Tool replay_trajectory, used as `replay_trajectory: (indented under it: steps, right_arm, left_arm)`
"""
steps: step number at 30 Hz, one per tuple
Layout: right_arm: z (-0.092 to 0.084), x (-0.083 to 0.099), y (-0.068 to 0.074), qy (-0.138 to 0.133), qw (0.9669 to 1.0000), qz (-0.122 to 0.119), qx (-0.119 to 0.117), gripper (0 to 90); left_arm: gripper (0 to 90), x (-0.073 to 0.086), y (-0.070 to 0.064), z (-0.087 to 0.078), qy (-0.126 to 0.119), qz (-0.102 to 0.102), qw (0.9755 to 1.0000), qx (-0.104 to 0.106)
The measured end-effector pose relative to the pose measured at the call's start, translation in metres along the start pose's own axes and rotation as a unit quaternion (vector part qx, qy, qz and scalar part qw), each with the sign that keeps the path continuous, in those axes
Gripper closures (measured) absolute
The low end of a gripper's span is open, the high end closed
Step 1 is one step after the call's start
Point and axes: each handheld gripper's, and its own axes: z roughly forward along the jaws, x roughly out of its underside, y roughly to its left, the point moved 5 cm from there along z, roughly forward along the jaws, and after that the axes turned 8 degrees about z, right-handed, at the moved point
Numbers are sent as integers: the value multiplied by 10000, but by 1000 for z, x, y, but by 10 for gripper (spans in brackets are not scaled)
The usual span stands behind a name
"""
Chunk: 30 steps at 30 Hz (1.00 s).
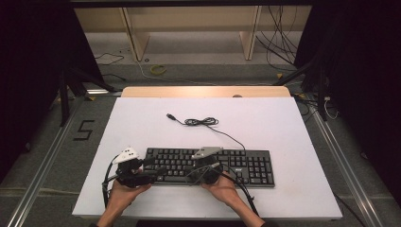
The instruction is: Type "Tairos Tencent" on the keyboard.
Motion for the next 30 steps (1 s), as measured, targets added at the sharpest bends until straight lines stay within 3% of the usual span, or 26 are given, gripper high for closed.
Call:
replay_trajectory:
  steps: [12, 30]
  right_arm:
    - [7, 4, -1, 147, 9998, -41, 87, 900]
    - [-1, 2, 0, -44, 9999, 106, 32, 854]
  left_arm:
    - [312, 1, -2, 1, 11, 46, 10000, 29]
    - [314, 2, 0, 1, 10, 54, 10000, -12]
